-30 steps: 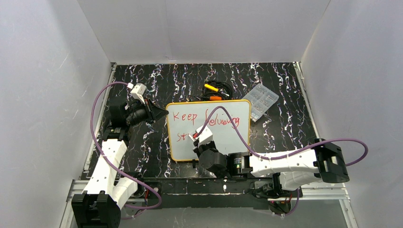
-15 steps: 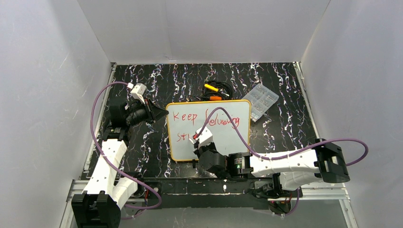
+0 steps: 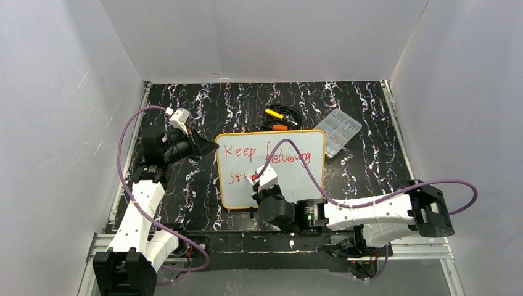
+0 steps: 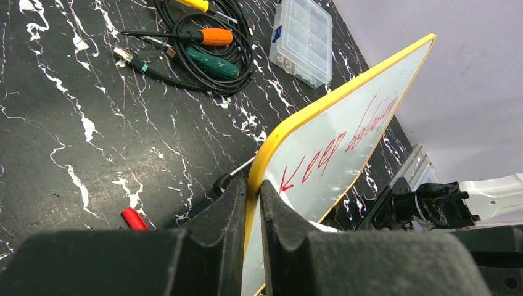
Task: Write a sentence on the whiteboard
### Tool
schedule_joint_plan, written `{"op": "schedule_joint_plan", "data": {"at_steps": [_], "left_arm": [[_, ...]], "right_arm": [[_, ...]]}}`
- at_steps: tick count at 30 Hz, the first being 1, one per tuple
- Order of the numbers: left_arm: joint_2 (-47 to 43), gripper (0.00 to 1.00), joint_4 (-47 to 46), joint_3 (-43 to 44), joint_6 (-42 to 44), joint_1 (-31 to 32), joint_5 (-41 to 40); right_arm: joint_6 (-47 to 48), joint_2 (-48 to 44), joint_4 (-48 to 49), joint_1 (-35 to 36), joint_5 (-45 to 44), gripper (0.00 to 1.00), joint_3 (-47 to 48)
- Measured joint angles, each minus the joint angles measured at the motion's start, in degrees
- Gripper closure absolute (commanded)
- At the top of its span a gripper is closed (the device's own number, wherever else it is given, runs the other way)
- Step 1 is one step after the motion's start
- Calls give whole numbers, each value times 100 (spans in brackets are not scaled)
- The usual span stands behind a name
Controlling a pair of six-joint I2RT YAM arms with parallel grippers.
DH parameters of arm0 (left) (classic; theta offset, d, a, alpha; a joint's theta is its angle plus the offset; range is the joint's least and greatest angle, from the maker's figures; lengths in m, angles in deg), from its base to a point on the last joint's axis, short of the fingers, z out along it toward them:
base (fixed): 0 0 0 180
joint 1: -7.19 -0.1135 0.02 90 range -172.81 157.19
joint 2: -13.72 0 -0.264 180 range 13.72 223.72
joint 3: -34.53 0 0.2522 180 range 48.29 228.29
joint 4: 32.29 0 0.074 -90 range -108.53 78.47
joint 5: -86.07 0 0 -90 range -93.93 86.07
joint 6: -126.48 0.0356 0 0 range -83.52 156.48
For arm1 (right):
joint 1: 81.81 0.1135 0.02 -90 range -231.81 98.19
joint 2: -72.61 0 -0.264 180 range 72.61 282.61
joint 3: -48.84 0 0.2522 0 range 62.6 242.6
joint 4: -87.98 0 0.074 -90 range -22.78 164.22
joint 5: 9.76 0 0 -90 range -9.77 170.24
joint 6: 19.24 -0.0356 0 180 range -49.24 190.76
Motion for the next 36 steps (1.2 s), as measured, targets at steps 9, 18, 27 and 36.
{"op": "schedule_joint_plan", "data": {"at_steps": [9, 18, 27, 36], "left_arm": [[0, 100, 2, 2, 0, 0, -2], [0, 100, 4, 2, 0, 2, 0], [2, 100, 4, 2, 2, 4, -9], [4, 100, 4, 2, 2, 4, -17]], "right_arm": [[17, -4, 24, 11, -122, 99, 0], [7, -435, -70, 11, -107, 99, -267], [2, -474, -61, 33, -247, 99, -378], [22, -254, -87, 74, -258, 99, -229]]}}
